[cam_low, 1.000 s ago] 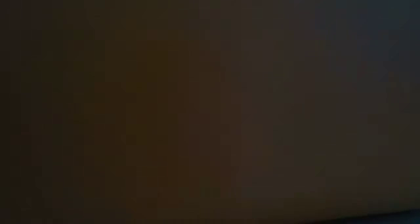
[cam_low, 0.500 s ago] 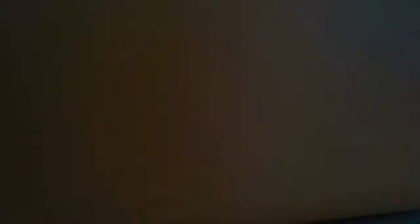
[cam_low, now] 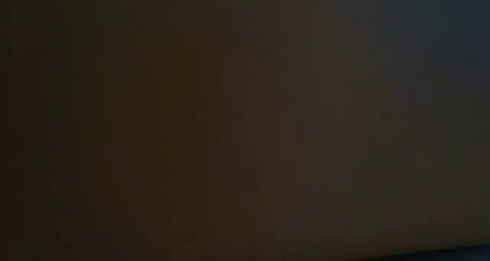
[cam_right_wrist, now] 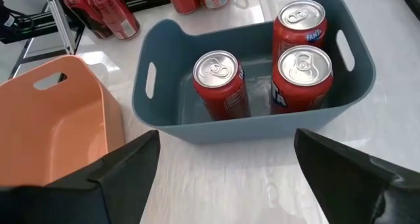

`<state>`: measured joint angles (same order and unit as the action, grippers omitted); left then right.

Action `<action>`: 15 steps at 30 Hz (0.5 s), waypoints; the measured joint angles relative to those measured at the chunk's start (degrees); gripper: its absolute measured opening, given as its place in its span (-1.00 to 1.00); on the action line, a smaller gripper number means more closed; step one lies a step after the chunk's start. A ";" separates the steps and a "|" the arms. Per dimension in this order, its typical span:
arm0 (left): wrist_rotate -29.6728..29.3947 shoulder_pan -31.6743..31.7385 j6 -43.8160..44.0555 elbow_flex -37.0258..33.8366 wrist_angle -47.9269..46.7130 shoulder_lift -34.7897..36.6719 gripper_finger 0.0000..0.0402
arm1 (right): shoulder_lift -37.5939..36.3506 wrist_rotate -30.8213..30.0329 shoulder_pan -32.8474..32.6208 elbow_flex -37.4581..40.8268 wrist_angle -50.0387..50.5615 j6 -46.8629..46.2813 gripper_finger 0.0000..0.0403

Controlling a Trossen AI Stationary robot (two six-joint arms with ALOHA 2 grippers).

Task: Sort soda cans
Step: Put the orange soda can into the blue bin

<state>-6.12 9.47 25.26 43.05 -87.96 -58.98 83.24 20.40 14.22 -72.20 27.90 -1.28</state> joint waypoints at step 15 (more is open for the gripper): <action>-2.18 0.00 -4.42 1.28 3.81 -0.04 0.44 | 0.00 -2.93 0.00 -0.02 -0.83 0.22 0.74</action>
<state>-8.29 9.47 20.84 44.33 -84.15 -59.02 83.24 17.48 14.22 -72.23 27.07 -1.06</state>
